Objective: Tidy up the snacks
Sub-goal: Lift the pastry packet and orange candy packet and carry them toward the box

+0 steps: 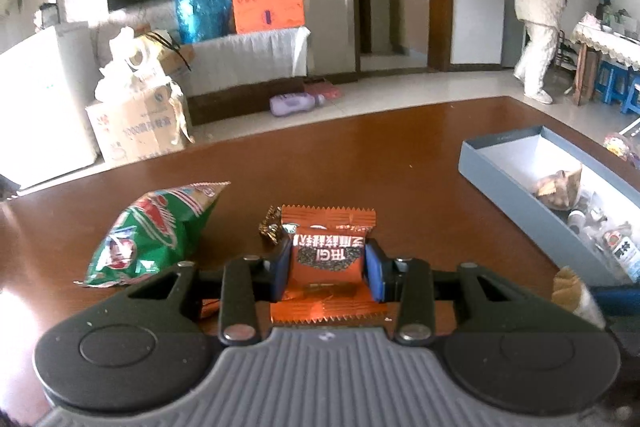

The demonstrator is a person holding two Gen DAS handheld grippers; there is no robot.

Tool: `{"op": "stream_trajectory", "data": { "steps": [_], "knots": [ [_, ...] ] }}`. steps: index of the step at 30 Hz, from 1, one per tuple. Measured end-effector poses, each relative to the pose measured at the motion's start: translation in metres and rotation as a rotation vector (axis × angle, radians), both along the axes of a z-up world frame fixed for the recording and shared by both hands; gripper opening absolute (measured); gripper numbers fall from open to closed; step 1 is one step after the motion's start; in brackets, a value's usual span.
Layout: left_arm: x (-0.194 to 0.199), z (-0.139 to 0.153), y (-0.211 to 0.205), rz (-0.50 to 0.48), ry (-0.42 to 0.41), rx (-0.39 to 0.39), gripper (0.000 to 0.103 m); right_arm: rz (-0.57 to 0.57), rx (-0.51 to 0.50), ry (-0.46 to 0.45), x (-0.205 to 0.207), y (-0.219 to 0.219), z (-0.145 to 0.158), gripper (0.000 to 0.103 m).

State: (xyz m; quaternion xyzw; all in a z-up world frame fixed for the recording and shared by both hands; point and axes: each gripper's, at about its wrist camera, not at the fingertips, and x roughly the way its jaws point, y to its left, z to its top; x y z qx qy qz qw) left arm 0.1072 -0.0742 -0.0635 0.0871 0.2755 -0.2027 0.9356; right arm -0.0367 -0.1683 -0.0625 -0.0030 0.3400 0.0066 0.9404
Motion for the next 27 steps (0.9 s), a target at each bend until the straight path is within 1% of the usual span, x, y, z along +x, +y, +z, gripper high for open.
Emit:
{"op": "stream_trajectory", "data": {
  "steps": [3,6,14,18,27],
  "knots": [
    [-0.012,0.008,0.002,0.019,-0.018,-0.001,0.037,-0.004,0.022,0.001,0.000,-0.001,-0.003,0.042],
    [-0.020,0.012,0.006,0.043,-0.019,-0.017,0.037,-0.006,0.021,0.000,0.000,-0.002,-0.003,0.042],
    [-0.008,0.006,0.020,0.132,-0.009,-0.064,0.036,-0.004,0.012,0.010,0.003,-0.002,-0.005,0.042],
    [-0.004,0.004,0.020,0.133,0.000,-0.074,0.037,0.002,-0.002,0.015,0.004,0.002,-0.007,0.042],
    [0.000,0.002,0.013,0.125,-0.001,-0.065,0.037,0.005,-0.012,0.024,0.004,0.002,-0.009,0.042]
  ]
}}
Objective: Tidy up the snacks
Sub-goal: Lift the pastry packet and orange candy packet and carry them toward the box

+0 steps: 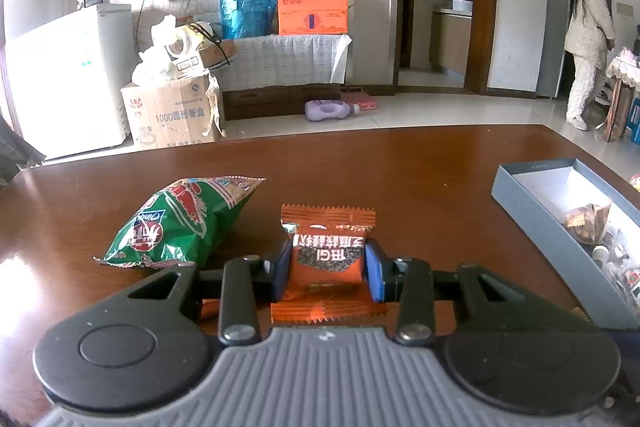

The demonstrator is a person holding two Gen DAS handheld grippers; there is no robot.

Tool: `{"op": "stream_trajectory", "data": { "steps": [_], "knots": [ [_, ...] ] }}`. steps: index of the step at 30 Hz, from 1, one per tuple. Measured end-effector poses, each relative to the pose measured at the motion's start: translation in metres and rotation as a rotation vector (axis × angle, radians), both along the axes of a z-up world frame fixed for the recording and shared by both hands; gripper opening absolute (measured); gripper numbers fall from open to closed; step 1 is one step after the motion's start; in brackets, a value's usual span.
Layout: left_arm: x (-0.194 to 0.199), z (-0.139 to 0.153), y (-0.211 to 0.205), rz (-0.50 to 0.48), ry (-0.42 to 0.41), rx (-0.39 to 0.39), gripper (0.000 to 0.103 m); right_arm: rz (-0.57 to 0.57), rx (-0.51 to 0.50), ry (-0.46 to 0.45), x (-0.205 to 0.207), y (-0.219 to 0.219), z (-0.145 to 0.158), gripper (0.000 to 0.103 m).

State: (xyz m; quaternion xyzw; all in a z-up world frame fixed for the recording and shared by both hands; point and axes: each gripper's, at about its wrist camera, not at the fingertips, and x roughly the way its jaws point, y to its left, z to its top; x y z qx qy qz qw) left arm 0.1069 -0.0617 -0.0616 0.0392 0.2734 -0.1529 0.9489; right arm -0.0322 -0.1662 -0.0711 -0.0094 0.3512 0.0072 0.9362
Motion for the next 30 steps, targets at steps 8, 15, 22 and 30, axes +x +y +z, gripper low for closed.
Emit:
{"op": "stream_trajectory", "data": {
  "steps": [8,15,22,30],
  "knots": [
    [0.004,-0.003,0.000,0.016,0.010,0.007,0.037,0.002,0.002,0.003,0.000,-0.001,-0.001,0.042],
    [0.004,-0.003,0.000,0.020,0.015,0.004,0.037,0.006,0.002,0.006,0.001,-0.002,-0.002,0.042],
    [0.006,-0.004,-0.004,0.005,0.001,0.020,0.037,0.013,0.008,-0.011,0.000,-0.003,0.002,0.042],
    [0.006,-0.008,-0.014,-0.021,-0.015,0.037,0.037,0.007,0.012,-0.091,-0.007,-0.006,0.012,0.042]
  ]
}}
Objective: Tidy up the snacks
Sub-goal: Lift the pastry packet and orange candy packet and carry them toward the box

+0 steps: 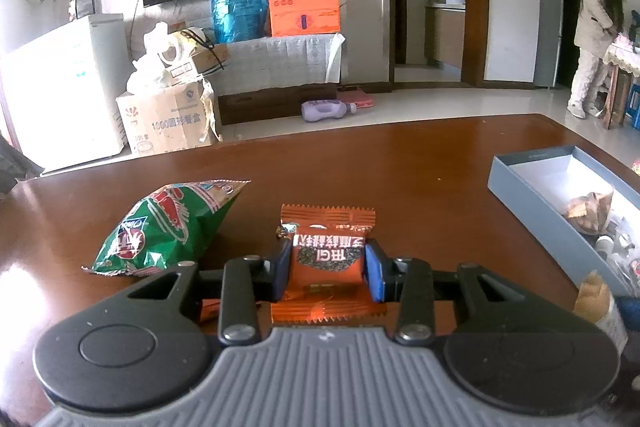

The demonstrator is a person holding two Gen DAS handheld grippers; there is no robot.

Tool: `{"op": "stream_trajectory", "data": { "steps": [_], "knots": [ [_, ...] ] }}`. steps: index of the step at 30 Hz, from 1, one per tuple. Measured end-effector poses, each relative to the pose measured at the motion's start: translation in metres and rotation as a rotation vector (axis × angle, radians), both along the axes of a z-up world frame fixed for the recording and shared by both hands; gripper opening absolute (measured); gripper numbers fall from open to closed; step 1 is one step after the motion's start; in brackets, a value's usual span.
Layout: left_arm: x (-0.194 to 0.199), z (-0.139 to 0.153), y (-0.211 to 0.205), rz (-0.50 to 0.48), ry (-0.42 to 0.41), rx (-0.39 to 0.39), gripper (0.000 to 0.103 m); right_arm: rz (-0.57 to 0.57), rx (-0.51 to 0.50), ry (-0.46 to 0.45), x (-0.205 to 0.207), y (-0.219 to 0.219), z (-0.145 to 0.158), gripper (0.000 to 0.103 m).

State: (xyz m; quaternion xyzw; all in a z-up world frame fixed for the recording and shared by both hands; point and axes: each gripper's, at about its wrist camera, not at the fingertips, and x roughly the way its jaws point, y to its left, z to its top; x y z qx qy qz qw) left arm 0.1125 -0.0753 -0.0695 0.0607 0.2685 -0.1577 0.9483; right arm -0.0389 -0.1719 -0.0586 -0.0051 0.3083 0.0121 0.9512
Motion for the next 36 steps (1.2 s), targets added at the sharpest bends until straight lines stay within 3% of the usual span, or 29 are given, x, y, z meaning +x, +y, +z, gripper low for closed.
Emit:
{"op": "stream_trajectory", "data": {
  "steps": [15,29,36],
  "knots": [
    [-0.013,0.004,-0.021,-0.071,-0.086,0.034,0.037,-0.046,-0.090,-0.194,-0.017,-0.002,0.025,0.042],
    [-0.035,0.010,-0.071,-0.175,-0.148,0.042,0.037,-0.081,-0.143,-0.258,-0.032,-0.022,0.032,0.042],
    [-0.049,0.017,-0.107,-0.248,-0.160,0.001,0.037,-0.161,-0.119,-0.264,-0.041,-0.055,0.033,0.042]
  ]
}}
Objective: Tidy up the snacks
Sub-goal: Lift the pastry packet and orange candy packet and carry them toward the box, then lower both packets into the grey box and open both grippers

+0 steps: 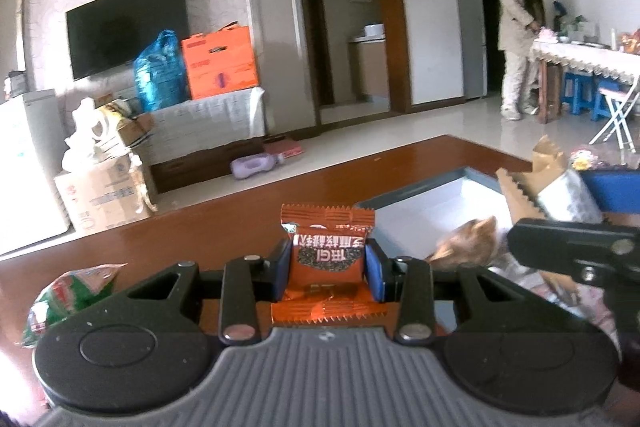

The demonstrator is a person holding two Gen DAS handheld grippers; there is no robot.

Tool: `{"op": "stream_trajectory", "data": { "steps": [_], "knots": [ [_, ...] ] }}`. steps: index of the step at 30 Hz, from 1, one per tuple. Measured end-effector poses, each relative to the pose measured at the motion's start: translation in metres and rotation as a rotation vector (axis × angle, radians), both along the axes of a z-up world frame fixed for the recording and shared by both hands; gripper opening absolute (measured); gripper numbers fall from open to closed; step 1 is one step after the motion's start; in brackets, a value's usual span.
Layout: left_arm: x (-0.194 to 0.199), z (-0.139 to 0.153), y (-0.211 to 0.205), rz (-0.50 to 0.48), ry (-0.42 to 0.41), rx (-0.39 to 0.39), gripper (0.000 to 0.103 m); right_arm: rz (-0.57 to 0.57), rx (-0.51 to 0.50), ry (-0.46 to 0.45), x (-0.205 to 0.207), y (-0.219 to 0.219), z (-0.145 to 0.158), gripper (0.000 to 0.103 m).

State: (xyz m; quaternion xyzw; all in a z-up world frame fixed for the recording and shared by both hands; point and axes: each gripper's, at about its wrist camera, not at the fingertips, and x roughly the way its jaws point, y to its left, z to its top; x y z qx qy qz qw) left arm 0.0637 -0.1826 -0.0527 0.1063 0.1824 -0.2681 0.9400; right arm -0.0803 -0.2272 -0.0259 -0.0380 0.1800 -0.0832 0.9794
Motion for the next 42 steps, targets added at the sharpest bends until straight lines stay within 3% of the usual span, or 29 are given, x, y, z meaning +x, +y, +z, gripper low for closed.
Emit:
{"op": "stream_trajectory", "data": {
  "steps": [11,20,32,42],
  "knots": [
    [-0.017,-0.001,-0.063,-0.074,-0.041,0.017,0.037,-0.122,0.055,-0.023,-0.014,-0.044,-0.003,0.042],
    [-0.017,-0.008,-0.105,-0.129,-0.075,0.031,0.037,-0.155,0.043,-0.015,-0.012,-0.052,-0.007,0.042],
    [0.010,-0.019,-0.144,-0.164,-0.030,-0.018,0.037,-0.192,0.096,0.055,-0.003,-0.069,-0.022,0.042],
    [0.029,-0.031,-0.155,-0.166,-0.001,-0.004,0.037,-0.195,0.138,0.127,0.009,-0.073,-0.029,0.042]
  ]
}}
